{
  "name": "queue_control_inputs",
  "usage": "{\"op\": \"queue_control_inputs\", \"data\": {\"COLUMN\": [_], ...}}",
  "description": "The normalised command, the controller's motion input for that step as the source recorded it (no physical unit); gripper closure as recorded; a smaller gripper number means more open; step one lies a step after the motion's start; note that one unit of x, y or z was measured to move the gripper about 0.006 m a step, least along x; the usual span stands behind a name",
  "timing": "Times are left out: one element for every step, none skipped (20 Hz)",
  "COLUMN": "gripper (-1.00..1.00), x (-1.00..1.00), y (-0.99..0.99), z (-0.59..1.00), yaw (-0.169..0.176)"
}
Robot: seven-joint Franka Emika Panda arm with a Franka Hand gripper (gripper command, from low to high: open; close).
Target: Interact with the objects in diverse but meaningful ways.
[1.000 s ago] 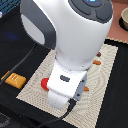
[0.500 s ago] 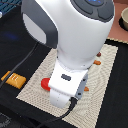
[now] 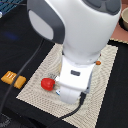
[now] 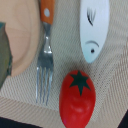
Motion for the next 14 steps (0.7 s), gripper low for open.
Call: {"op": "queue_control_inputs", "data": {"gripper": [-1.0, -1.0, -1.0, -1.0, -1.0, -1.0, -1.0, -1.0, -1.0, -1.0, -1.0, -1.0, -1.0, -1.0], "x": [-0.14, -0.09, -0.01, 0.0, 0.0, 0.0, 0.01, 0.03, 0.04, 0.04, 0.03, 0.04, 0.04, 0.04], "y": [0.63, 0.65, 0.75, 0.79, 0.82, 0.86, 0.87, 0.88, 0.91, 0.94, 0.95, 0.97, 0.98, 0.97], "z": [0.46, 0.46, 0.45, 0.38, 0.35, 0.27, 0.18, 0.13, 0.11, 0.11, 0.11, 0.14, 0.14, 0.14], "yaw": [0.174, 0.161, 0.106, 0.069, 0.036, 0.014, 0.004, 0.001, 0.0, 0.0, 0.0, 0.0, 0.0, 0.0]}}
